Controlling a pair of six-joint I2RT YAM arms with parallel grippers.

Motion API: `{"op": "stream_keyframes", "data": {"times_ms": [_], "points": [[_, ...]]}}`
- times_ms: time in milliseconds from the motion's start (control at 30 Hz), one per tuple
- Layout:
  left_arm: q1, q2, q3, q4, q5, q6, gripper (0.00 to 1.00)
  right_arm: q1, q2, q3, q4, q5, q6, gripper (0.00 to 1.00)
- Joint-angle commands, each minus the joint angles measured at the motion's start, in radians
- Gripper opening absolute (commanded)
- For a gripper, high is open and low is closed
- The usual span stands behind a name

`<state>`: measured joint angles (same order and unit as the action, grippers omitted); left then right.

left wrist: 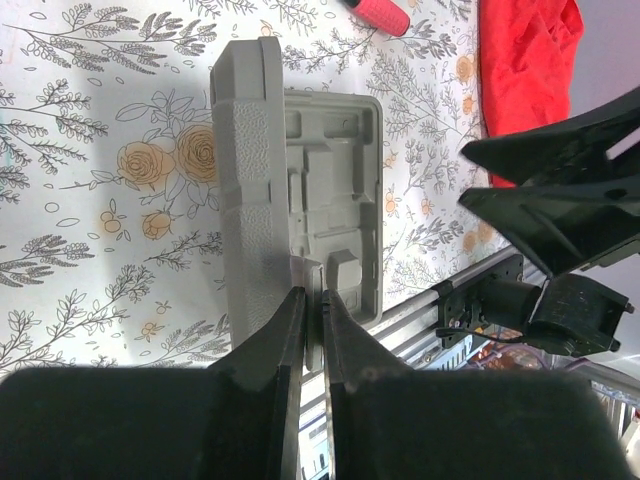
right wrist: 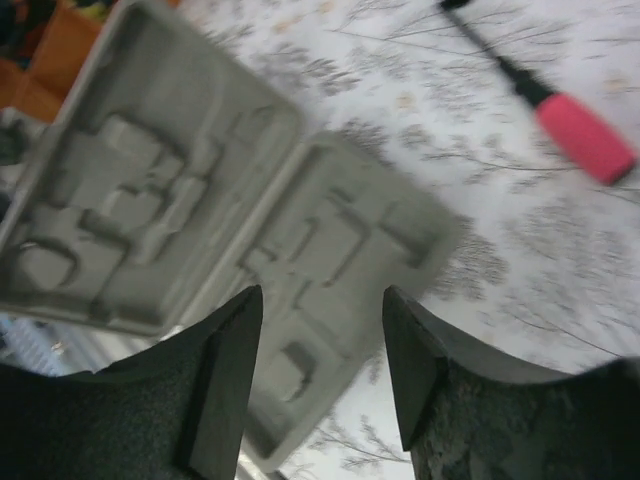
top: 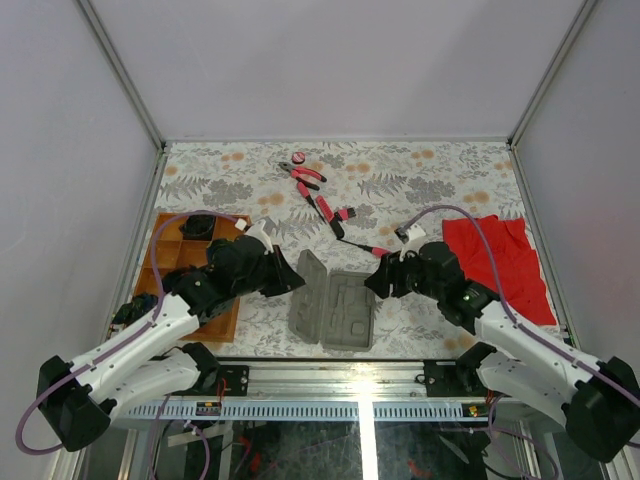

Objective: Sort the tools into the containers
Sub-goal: Open the storage box at the center of the board.

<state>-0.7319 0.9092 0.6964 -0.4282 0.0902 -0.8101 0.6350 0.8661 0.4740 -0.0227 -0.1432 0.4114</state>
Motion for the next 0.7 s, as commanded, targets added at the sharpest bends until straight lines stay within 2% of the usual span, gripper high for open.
{"op": "stream_keyframes", "data": {"times_ms": [0, 100, 267, 467, 600, 667], "points": [[0.003, -0.007, -0.012, 0.084, 0.018, 0.006, 0.00, 0.005, 0.109, -0.005, 0.218, -0.314, 0.108, 0.56], [0.004, -0.007, -0.025, 0.077, -0.001, -0.006, 0.00, 0.006, 0.204, -0.010, 0.227, -0.255, 0.154, 0.51], [0.004, -0.023, -0.081, 0.048, -0.122, -0.037, 0.00, 0.008, 0.351, -0.016, 0.186, -0.129, 0.172, 0.44], [0.005, -0.028, -0.116, -0.005, -0.208, -0.060, 0.02, 0.007, 0.405, -0.004, 0.098, -0.007, 0.154, 0.42], [0.005, -0.025, -0.114, -0.067, -0.284, -0.075, 0.12, 0.008, 0.403, 0.011, 0.038, 0.069, 0.112, 0.42], [0.006, -0.015, -0.113, -0.099, -0.323, -0.086, 0.24, 0.008, 0.402, 0.016, 0.020, 0.087, 0.093, 0.42]]}}
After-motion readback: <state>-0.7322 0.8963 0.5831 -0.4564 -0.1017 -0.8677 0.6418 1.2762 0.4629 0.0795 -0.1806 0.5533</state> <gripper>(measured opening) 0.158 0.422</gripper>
